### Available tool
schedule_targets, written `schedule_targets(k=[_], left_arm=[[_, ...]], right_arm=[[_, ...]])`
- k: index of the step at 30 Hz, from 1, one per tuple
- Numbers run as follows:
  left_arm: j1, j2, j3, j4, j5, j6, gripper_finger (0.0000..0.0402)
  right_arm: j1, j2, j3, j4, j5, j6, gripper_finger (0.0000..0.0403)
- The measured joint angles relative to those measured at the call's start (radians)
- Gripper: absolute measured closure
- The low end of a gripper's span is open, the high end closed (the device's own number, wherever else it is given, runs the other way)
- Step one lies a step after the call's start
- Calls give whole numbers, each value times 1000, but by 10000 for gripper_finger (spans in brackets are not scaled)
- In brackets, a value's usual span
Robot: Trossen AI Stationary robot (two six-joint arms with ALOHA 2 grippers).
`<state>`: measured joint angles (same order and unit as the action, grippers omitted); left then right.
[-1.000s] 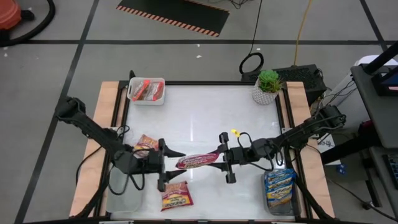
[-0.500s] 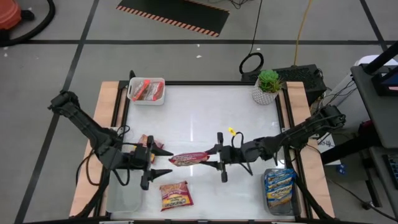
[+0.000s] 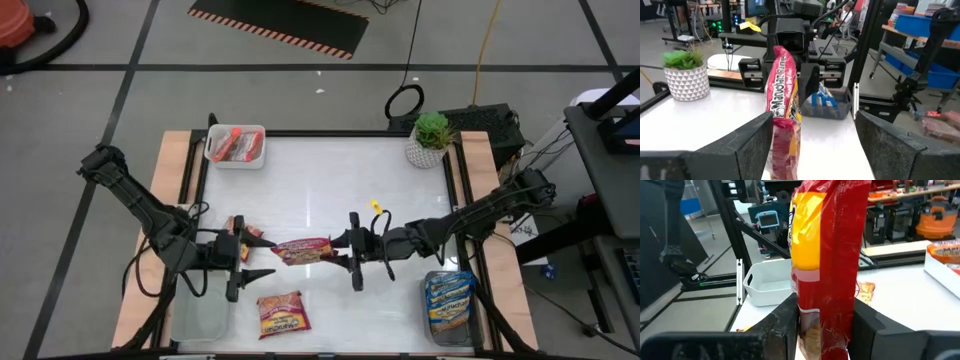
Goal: Sort Maruchan noodles
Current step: Put the bottom right red noodle pack into the gray bin
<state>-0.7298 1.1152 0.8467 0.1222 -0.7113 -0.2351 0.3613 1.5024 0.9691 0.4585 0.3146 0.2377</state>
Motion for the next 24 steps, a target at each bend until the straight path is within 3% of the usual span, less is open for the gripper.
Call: schedule_targets(k=[5, 12, 16, 24], left_arm=[[1, -13, 0, -65, -16, 53, 117], [12, -70, 0, -213, -16, -9, 117], [-4, -92, 0, -324, 38, -58, 117], [-47, -119, 0, -438, 30, -106, 117]], right_arm=[[0, 45, 54, -71, 1, 13, 294], [-5, 249, 285, -159, 1, -19, 292], [-17, 334, 381, -158, 2, -22, 292], [-37, 396, 412, -118, 32, 5, 292]])
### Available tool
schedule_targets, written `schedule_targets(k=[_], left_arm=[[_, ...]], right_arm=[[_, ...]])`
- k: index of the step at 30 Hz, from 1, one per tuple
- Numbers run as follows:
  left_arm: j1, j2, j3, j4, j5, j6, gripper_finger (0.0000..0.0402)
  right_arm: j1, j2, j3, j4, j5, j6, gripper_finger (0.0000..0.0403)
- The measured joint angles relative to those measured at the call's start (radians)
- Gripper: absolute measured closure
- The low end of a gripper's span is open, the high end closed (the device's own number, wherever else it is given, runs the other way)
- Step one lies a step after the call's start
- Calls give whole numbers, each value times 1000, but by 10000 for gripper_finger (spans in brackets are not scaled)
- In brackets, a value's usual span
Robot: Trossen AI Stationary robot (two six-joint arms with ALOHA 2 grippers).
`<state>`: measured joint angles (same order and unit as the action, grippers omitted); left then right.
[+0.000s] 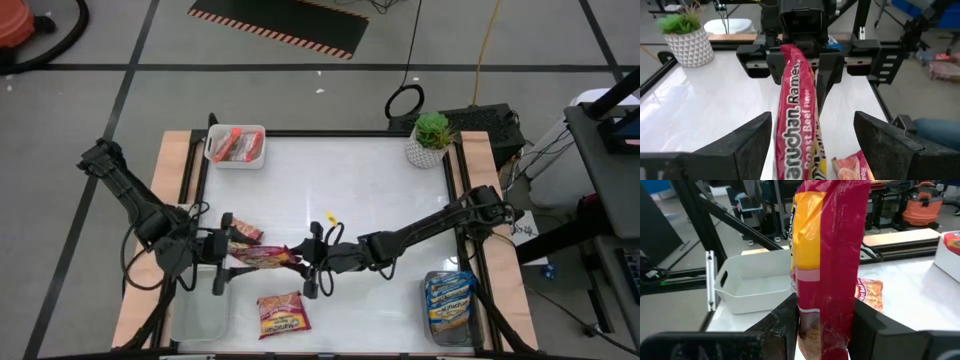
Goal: Sort Maruchan noodles
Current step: Put the bottom right red noodle pack into the gray bin
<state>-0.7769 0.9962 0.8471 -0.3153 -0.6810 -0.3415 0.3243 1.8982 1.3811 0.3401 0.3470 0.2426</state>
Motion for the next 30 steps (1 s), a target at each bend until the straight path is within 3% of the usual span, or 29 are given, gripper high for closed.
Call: schedule_targets(k=[9, 23, 30], left_arm=[[13, 3, 0, -162, 7, -81, 126], [21, -23, 0, -164, 37, -114, 257], [8, -23, 0, -166, 56, -117, 287]], right_arm=[[-9, 15, 0, 40, -6, -40, 291], [-7, 15, 0, 56, 22, -109, 291], [-8, 15, 0, 51, 16, -133, 291]])
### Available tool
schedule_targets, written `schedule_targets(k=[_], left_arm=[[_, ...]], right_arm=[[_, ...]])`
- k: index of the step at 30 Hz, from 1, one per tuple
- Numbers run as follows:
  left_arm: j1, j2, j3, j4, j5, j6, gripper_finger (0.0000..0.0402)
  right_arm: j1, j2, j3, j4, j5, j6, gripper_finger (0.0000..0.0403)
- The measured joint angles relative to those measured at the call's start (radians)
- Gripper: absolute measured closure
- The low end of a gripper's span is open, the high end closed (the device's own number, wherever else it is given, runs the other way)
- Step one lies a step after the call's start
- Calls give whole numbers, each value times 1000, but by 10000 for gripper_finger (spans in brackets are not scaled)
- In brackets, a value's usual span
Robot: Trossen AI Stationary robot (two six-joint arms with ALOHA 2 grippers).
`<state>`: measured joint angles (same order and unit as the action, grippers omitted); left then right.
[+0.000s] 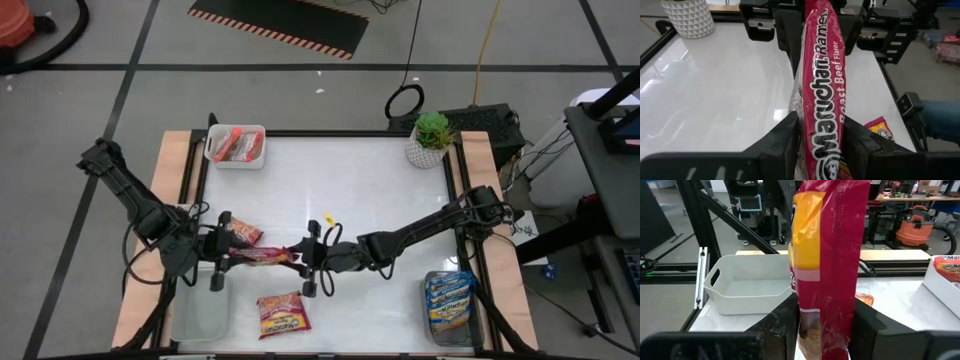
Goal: Sort Maruchan noodles
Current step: Put the bottom right red noodle pack into the gray bin
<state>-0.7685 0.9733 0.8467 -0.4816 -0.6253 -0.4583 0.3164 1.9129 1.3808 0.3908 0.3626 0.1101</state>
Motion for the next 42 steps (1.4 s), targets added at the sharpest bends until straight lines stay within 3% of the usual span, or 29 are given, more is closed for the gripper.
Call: schedule_targets(k=[5, 16, 27, 37, 42], left_arm=[[-20, 0, 0, -13, -4, -8, 290], [-102, -22, 0, -179, 12, -111, 293], [-164, -26, 0, -219, 2, -165, 318], [-145, -26, 0, -234, -1, -177, 319], [-134, -26, 0, -233, -1, -165, 319]], right_arm=[[1, -10, 0, -7, 36, 22, 278], [23, -156, -11, -271, 61, 65, 188], [34, -213, -88, -234, 53, 80, 180], [39, 12, -53, -19, -104, -149, 168], [39, 152, 100, -122, -129, -222, 182]])
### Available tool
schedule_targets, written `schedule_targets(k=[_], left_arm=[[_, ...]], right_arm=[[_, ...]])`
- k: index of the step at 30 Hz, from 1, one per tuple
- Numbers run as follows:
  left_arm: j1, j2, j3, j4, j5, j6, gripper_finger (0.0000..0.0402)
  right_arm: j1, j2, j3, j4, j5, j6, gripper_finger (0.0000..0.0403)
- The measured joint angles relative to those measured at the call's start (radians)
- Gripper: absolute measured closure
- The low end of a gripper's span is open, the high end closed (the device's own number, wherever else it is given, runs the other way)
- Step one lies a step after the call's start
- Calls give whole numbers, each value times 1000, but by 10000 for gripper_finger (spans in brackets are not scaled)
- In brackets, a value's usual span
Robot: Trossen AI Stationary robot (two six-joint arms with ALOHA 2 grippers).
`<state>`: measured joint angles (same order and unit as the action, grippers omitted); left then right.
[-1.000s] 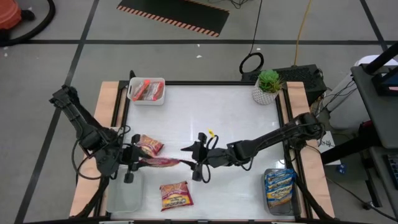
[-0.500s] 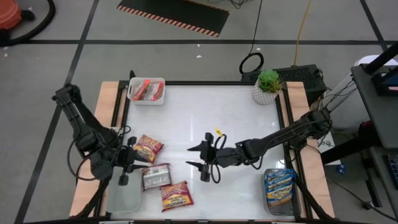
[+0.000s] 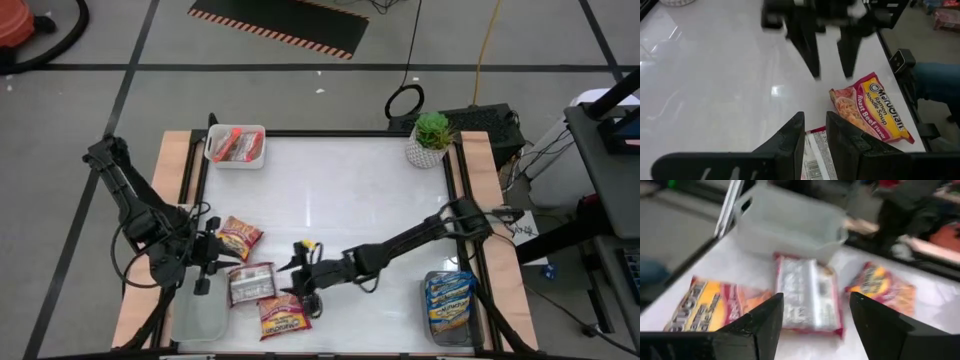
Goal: Sort Maruchan noodles
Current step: Put the bottom right red noodle pack into the gray bin
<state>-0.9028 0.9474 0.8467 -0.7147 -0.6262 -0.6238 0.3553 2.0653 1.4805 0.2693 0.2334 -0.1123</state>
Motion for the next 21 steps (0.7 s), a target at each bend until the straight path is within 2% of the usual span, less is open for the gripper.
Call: schedule_targets(k=[3, 8, 11, 13, 21], left_arm=[[0, 0, 0, 2, -1, 21, 319], [0, 0, 0, 5, 0, 24, 319], [0, 0, 0, 10, 0, 23, 319], [0, 0, 0, 13, 0, 22, 319], [0, 0, 0, 19, 0, 12, 319]], right_arm=[[0, 78, 109, -94, -23, -31, 192], [0, 175, 237, -201, 70, -117, 199], [0, 204, 252, -202, 162, -215, 199], [-1, 221, 252, -204, 183, -255, 199], [-31, 287, 252, -137, 147, -249, 200]])
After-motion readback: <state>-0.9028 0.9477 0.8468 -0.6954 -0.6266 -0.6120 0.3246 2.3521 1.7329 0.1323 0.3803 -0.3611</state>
